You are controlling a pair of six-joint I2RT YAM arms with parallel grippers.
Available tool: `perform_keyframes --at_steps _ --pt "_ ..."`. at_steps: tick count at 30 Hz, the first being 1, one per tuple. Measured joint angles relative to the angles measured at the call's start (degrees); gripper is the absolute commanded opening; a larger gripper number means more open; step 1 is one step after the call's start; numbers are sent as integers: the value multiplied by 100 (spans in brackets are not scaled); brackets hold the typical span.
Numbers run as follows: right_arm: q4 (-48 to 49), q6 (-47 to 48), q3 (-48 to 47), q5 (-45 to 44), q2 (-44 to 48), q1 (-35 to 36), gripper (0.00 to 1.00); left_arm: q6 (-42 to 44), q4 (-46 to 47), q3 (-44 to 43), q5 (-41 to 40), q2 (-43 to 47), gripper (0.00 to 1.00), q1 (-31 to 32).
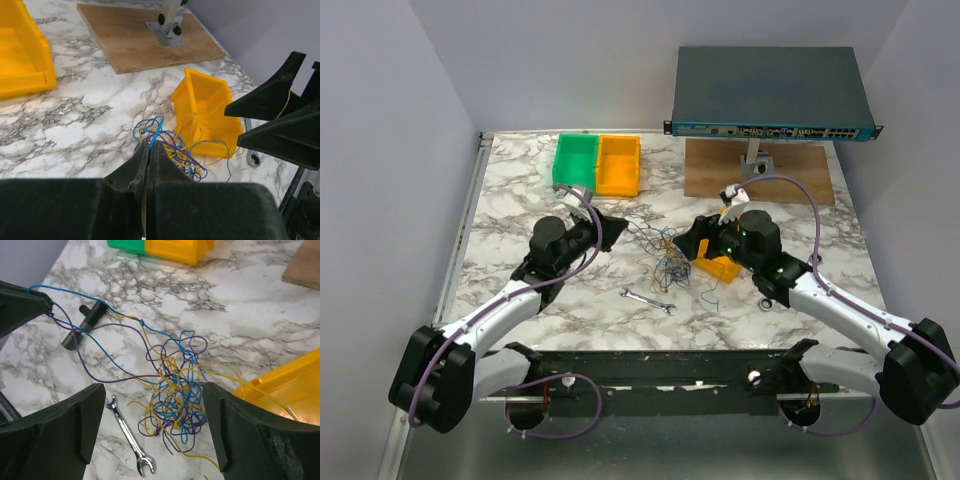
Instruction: Untangle the cables
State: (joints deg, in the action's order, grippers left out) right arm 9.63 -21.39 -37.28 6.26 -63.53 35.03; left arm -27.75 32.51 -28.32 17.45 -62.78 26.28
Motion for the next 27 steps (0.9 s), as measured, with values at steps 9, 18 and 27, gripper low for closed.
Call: perform_keyframes --at_steps 9,18,27 --pt "-1019 -208 -11 -1445 337 0 96 -181 -1279 -588 -1228 -269 2 -116" --pt "-1722 -664 70 -3150 1193 0 100 -546 -2417 -706 -2754 -264 0 -179" --pt "-2297 -1084 87 -4616 2188 0 100 -981 -3053 -800 -3764 -289 0 -184"
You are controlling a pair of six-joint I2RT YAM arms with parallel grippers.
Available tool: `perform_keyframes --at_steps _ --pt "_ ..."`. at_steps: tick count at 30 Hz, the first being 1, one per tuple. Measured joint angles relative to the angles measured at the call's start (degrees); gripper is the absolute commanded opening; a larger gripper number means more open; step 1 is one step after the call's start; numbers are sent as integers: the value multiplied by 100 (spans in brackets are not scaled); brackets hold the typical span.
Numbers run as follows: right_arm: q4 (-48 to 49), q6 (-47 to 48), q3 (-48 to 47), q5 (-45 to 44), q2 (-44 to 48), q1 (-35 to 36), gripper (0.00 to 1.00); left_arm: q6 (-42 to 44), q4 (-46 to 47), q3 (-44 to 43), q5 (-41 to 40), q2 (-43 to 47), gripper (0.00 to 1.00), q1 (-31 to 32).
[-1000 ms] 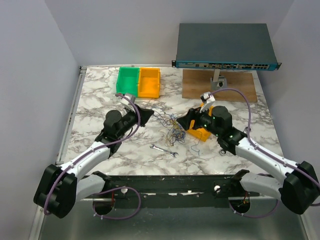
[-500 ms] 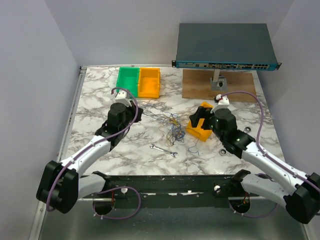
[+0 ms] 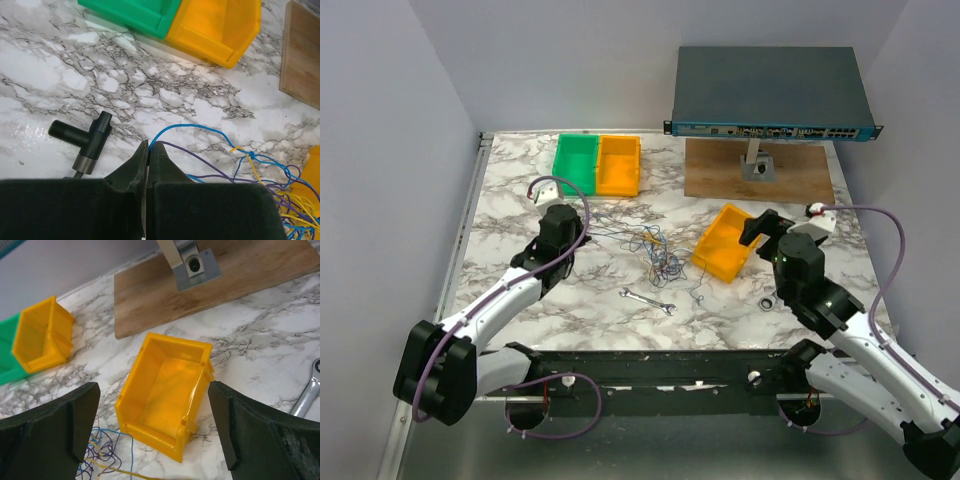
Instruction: Untangle the cables
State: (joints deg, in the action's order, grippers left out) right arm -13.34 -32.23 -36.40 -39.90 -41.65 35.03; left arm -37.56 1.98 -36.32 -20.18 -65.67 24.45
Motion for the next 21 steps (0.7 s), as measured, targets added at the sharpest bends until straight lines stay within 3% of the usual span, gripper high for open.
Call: perform_keyframes --at_steps 6,21 --pt "-50 -111 0 -415 286 0 100 -116 -212 -107 -232 -50 0 -7" --pt "-1648 -1609 -448 -2627 293 0 100 -820 -901 -149 -1025 -50 0 -199"
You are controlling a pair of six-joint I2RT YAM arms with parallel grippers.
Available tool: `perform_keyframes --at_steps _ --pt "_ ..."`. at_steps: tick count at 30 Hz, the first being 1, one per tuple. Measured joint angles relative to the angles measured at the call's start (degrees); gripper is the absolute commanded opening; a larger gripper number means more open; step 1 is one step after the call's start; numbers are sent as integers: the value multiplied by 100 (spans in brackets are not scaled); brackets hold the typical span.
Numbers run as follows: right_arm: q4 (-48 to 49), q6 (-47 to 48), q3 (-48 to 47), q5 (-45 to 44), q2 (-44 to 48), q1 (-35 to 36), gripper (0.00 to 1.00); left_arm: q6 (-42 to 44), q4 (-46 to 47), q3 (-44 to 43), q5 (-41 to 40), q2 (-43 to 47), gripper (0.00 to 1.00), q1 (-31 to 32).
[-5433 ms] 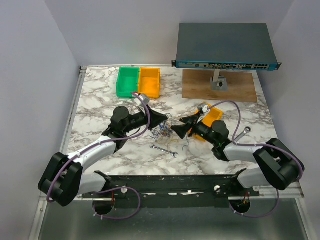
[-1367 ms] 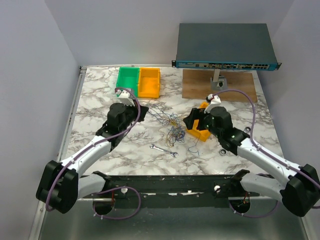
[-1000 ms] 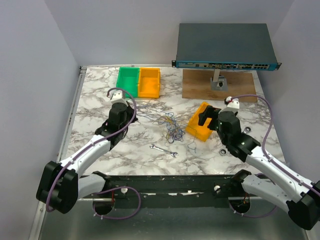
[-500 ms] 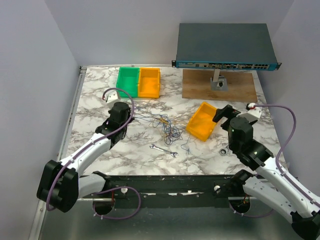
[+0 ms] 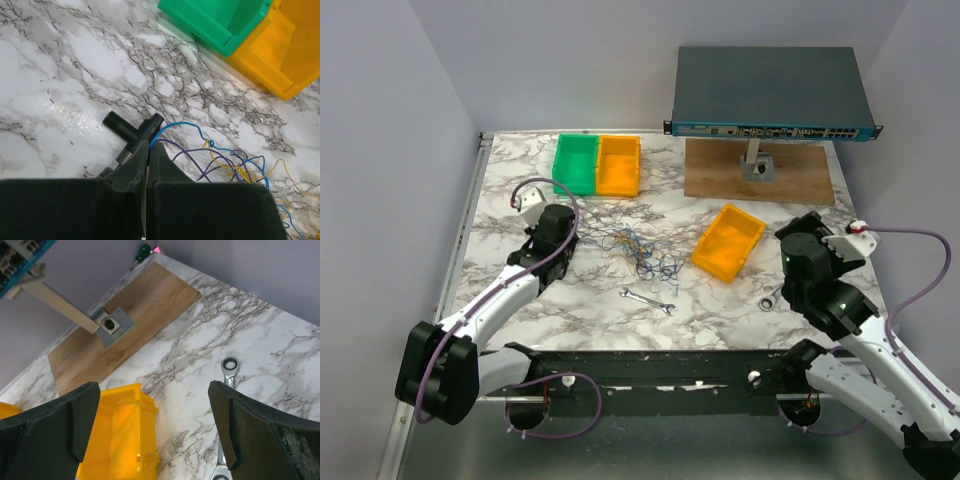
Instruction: Untangle the cables
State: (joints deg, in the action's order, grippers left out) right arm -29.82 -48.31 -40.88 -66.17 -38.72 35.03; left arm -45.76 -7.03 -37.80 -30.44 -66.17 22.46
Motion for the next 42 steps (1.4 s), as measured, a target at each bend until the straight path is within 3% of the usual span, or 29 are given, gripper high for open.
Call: perform_keyframes --at_steps 8,14,19,22,27,29,36,42 --pt "-22 450 -310 319 76 -2 96 107 85 0 205 7 0 -37" --pt "800 2011 -319 3464 -225 -26 87 695 1119 264 1453 214 0 -48" --pt "1237 2413 -599 5578 -1635 -7 81 977 1759 647 2046 592 0 -33" --pt "1469 2485 -680 6245 -2581 181 80 1045 1919 649 2151 612 2 -33" --pt "1843 2476 -678 6590 -3351 623 74 1113 1937 627 2249 555 53 -33" --pt "2133 2461 -678 6618 -3593 752 71 1167 1950 586 2406 457 65 -33" --pt "3370 2426 -643 6695 -4594 887 62 1394 1928 313 2835 87 71 142" --pt "4308 2413 -619 6872 -5311 887 61 1628 1617 -437 3158 -638 71 345"
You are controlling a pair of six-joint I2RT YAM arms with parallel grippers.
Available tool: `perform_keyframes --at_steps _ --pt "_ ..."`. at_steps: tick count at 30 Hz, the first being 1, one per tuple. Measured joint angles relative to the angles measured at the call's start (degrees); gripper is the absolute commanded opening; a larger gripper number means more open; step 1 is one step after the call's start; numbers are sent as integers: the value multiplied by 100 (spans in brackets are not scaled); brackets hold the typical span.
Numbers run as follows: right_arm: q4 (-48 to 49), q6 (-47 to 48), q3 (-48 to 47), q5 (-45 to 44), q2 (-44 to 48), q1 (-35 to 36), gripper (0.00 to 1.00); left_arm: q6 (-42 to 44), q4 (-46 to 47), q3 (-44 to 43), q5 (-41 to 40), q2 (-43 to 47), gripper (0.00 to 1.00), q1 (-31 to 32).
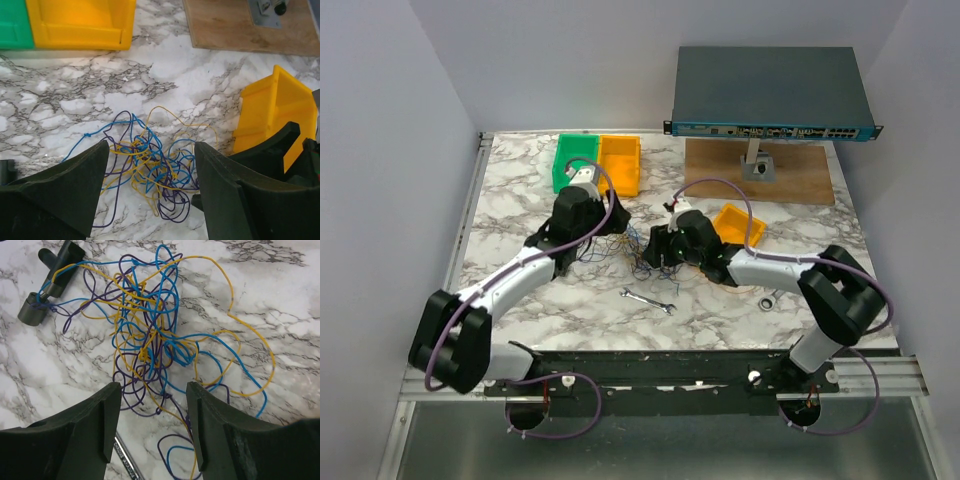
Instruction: Untangle the cables
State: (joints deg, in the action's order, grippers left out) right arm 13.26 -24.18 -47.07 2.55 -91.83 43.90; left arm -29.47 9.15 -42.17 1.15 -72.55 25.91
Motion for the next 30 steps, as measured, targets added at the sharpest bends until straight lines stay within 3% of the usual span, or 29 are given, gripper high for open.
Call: perform_keyframes --at_steps 3,7,8,12,15,16,19,25,30 --pt "317 4 0 79 -378 0 56 46 -302 -509 251 -603 69 4" --pt "686 20 61 236 -710 2 23 50 -772 -1167 697 -1628 69 -2" --pt "761 28 96 264 -734 2 18 48 -883 -1266 782 -1799 69 -2" --pt "1381 17 490 289 -693 2 9 42 -1314 -1515 1049 -2297 65 -2" --pt "1788 20 887 289 -579 2 1 28 -1504 -1676 1248 -2546 52 -9" --pt "1880 20 973 289 -549 2 1 26 -1534 -1725 1316 -2610 43 -20" --pt "2076 22 1036 286 -522 2 1 7 -1574 -1838 1526 -2806 3 -42" --pt "2181 20 1058 2 -413 2 1 4 -1569 -1880 1781 -2940 0 -85" --pt "2205 -98 1453 -1167 323 20 1 -140 -1126 -1036 1711 -2120 0 -337"
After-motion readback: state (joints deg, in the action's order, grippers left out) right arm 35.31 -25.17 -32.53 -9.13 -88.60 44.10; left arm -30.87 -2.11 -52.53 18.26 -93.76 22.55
